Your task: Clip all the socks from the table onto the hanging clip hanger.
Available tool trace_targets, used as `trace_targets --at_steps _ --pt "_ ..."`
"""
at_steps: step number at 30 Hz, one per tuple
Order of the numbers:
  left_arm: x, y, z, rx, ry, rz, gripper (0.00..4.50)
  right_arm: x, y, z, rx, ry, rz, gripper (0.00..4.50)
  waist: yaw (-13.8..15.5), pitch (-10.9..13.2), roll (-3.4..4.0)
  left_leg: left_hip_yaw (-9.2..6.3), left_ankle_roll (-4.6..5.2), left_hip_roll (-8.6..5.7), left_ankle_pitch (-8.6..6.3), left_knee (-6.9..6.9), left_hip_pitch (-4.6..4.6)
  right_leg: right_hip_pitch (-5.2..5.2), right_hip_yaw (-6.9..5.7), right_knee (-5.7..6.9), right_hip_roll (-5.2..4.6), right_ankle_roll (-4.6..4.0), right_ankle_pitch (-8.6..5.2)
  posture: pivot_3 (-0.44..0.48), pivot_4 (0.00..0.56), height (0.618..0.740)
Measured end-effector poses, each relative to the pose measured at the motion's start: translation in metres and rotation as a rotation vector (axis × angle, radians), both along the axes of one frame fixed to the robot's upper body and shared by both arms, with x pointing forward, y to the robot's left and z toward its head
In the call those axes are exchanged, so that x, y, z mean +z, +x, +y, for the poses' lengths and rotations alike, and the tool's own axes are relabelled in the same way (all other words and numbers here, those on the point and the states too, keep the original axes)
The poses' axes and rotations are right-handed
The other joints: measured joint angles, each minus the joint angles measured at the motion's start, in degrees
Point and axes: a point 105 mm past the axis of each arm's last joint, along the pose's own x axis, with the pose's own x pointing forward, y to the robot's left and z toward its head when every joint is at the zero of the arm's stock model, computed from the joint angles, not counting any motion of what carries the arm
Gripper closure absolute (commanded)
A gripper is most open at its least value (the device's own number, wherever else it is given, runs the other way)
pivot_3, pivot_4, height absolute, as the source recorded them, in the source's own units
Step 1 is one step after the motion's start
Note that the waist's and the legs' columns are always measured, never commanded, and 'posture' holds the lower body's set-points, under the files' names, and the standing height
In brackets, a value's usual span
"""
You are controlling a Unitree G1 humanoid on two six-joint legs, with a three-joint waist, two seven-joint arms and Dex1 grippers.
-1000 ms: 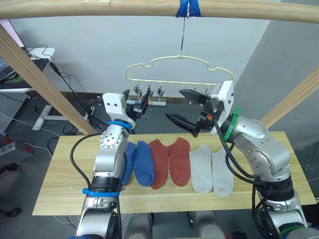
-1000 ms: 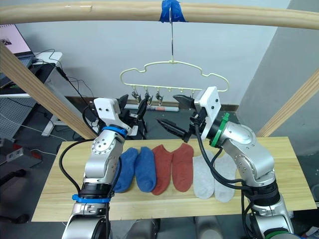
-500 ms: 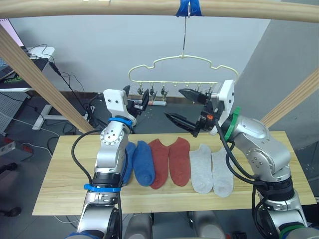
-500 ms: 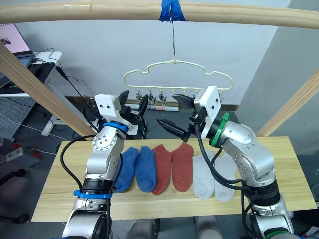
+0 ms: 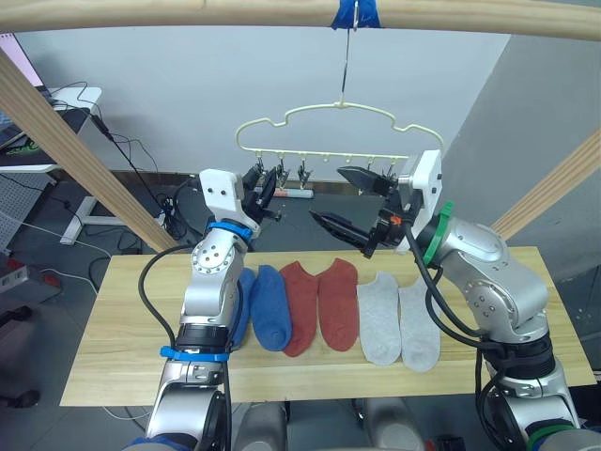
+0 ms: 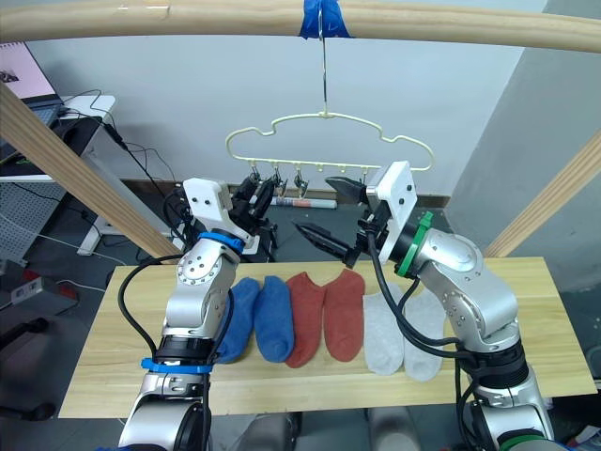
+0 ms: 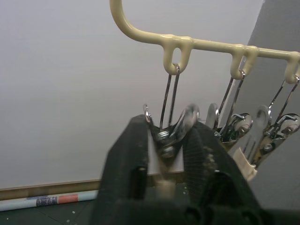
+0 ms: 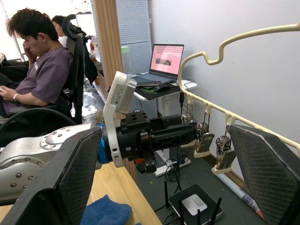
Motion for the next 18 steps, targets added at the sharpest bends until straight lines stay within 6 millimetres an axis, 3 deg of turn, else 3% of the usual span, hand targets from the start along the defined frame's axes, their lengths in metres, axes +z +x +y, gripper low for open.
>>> trace_targets --at_steps 13,18 --pt "-0.0001 0.0007 0.0032 0.027 0.019 -0.002 4.17 0.0002 0.0006 -0.0004 -0.006 0.001 0.000 0.00 0.00 0.00 0.00 0.00 0.00 0.00 0.00 0.01 0.00 0.00 0.00 0.01 0.00 0.00 0.00 -0.151 0.269 0.740" --pt "-0.0001 0.0006 0.0027 0.025 0.020 -0.002 2.57 0.0001 0.0007 -0.0006 -0.007 0.000 0.000 0.00 0.00 0.00 0.00 0.00 0.00 0.00 0.00 0.01 0.00 0.00 0.00 0.01 0.00 0.00 0.01 -0.152 0.270 0.740"
